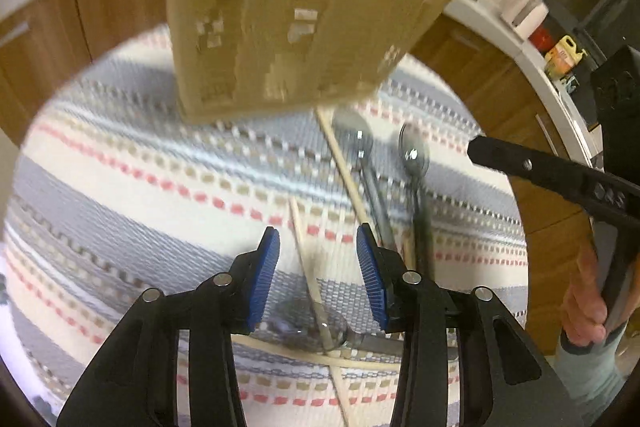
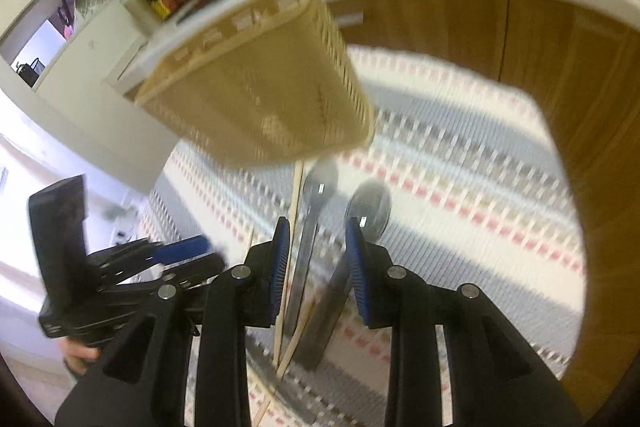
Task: Organize utensils
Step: 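Grasp a wooden chopstick with the left tool while the right tool grasps another chopstick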
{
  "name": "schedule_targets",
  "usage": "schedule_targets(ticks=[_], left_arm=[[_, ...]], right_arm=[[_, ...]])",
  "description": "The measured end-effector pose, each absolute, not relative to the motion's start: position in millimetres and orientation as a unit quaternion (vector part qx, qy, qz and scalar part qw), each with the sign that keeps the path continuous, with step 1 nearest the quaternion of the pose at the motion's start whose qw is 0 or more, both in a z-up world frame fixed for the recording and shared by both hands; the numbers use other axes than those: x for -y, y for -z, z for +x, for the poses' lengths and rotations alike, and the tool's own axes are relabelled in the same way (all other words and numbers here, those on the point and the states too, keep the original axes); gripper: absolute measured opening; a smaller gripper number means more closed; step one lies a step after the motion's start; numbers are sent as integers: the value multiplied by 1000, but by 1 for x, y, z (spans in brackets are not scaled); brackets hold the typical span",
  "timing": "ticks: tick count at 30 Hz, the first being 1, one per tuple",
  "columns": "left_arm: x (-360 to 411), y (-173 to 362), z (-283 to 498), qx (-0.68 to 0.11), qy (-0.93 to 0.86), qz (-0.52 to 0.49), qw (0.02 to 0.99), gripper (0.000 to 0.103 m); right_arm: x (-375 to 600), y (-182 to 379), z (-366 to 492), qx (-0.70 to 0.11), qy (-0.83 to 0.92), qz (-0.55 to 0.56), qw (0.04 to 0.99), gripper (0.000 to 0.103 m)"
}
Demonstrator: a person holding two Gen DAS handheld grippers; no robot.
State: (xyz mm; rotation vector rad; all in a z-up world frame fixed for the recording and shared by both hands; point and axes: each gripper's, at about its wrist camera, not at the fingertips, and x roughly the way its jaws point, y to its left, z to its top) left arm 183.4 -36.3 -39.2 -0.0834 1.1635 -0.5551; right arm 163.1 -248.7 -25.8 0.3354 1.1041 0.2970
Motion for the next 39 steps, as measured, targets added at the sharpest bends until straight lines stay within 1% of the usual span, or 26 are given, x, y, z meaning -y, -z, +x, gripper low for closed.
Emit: schedule_targets(ticks=[2,4,7,8,9,10,14,16,22,25,28,32,33,34,35,36,39], left_arm=[[41,51,186,-556,255,-33,790,36],[45,60,186,-565,249,-25,786,31],[54,59,183,-560,238,0,794,31],[56,60,183,-559,233,5,796,28],[60,60,182,-557,224,17,800,19],[65,61,183,-554,214,29,804,6],[66,64,180,-540,196,16,819,3],[60,64,182,-533,210,-25,819,0],[32,54,194,-498,210,-102,835,0],[20,52,199,-497,213,-105,835,0],[12,54,200,-512,239,-112,818,0],[2,58,196,-517,243,-104,814,1],[-6,55,188,-518,245,-104,813,3],[-6,56,187,-522,250,-101,809,8],[-3,56,185,-525,254,-97,807,12],[2,56,183,-527,259,-90,804,18],[21,56,177,-532,265,-56,803,22]], right_arm=[[243,32,163,-531,-145,157,820,26],[239,36,164,-540,-147,156,814,26],[236,38,169,-546,-148,157,810,26],[234,38,170,-547,-149,156,809,26],[233,38,172,-548,-150,156,808,26],[231,38,174,-550,-151,154,807,26],[220,45,191,-568,-153,152,794,26],[213,51,198,-575,-156,151,789,26],[188,64,216,-581,-156,131,788,26],[178,65,224,-577,-155,116,793,25],[171,71,229,-582,-151,99,793,18],[160,84,230,-592,-143,70,790,13],[156,84,228,-587,-138,49,796,8],[152,85,226,-586,-136,34,799,5],[150,86,225,-586,-136,29,799,5],[149,88,222,-587,-136,25,798,5],[159,91,214,-591,-130,35,795,5]])
